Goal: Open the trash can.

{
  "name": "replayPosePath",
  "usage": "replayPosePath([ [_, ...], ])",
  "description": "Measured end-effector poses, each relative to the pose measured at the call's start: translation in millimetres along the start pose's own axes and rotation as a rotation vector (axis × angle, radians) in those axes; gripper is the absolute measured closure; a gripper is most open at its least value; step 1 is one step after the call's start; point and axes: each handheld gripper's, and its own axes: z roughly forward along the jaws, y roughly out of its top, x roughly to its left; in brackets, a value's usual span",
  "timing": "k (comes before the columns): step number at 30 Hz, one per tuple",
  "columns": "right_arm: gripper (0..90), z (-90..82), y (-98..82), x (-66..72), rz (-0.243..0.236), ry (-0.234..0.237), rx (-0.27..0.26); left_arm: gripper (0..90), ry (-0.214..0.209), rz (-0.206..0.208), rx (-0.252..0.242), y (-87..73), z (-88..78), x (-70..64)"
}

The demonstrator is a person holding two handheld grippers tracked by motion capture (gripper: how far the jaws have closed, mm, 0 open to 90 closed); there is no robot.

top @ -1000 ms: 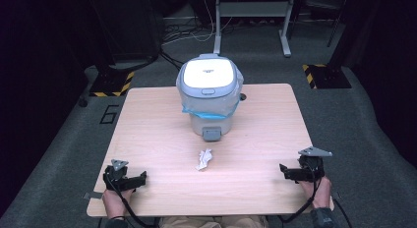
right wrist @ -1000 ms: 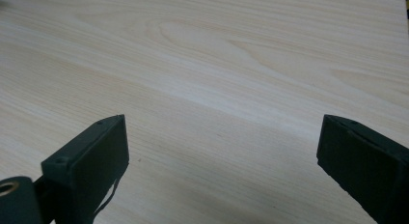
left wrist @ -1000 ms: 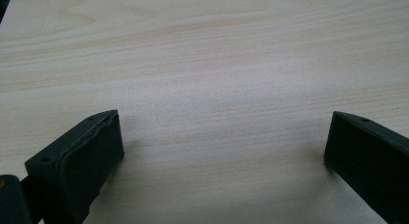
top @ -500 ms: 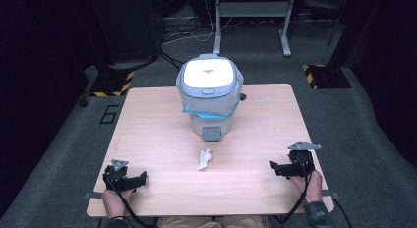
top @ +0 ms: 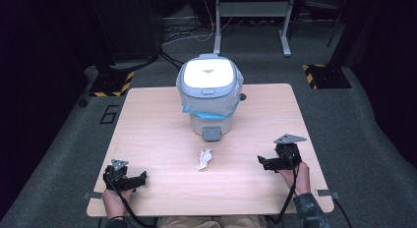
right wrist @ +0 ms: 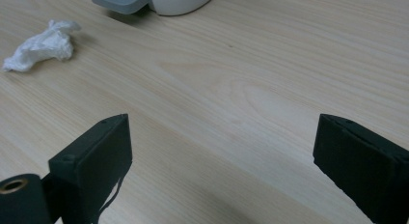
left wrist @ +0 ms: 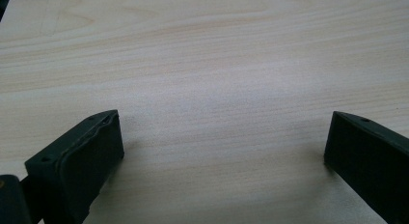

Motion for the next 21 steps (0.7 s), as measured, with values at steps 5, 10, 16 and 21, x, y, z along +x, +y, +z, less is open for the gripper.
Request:
replayPosePath([
  [5,6.2,5.9,9.5,5.6,-0.014,0.026,0.000,0.0,0.000,0.000,0.000,0.0,0.0,0.0],
  [10,6.6,12.2,16.7,10.3,-0.030,0.047,-0.001,0.0,0.000,0.000,0.000,0.0,0.0,0.0],
  [16,7.7,22.0,27.8,17.3,-0.054,0.067,0.002,0.0,-0.002,-0.001,0.000,0.0,0.0,-0.1],
  [21,9.3,32.8,36.0,20.8,-0.063,0.093,0.008,0.0,0.000,0.000,0.000,0.0,-0.1,-0.1],
])
